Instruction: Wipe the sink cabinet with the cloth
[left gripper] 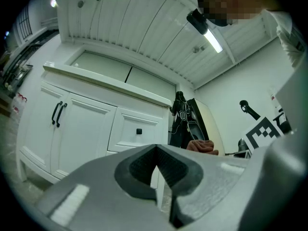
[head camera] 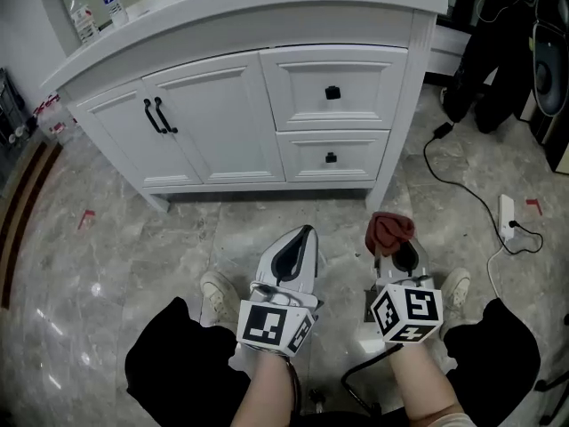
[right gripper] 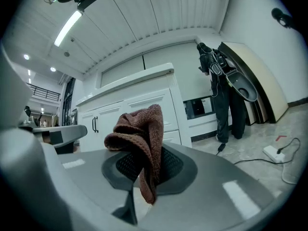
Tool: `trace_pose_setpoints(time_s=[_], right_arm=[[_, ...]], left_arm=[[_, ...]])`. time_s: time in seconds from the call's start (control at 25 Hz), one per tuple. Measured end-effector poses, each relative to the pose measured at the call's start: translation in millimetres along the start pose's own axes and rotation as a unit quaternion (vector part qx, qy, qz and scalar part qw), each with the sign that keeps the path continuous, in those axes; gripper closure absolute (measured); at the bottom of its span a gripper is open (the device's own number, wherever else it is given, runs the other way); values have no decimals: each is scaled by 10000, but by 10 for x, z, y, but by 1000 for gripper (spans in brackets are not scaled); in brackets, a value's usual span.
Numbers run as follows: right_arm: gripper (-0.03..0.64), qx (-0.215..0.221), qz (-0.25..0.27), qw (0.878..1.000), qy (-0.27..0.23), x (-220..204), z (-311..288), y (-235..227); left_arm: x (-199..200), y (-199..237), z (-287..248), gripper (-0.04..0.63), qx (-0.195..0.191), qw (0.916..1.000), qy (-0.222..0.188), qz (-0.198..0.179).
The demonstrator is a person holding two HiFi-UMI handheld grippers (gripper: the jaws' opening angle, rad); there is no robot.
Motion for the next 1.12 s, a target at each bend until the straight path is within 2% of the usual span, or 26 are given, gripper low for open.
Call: trace_pose_setpoints(time_s=[0.24, 0.44, 0.68, 1.12], right_arm=[[535, 41, 105, 9998, -145, 146, 538, 344], [537, 136, 106, 9996, -216, 255, 718, 529], [537, 237, 70, 9992, -306, 236, 810, 647], [537, 247, 398, 9981, -396, 317, 832, 700]], left_arm=[[254, -158, 492, 595, -35, 9999, -68, -149], [375, -208, 711, 594, -46, 9994, -50, -326], [385, -225, 834, 595, -132, 9988, -71, -472], [370, -334, 808, 595, -251, 9980, -2, -572]])
Point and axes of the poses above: the fingertips, and each gripper's own axes: z backward along the fingers, y to its left, x out of its top, the point moved 2 cm from there along z, backward along the fingers, and after that the axes turned 4 degrees about x, right-handed, at the moved point
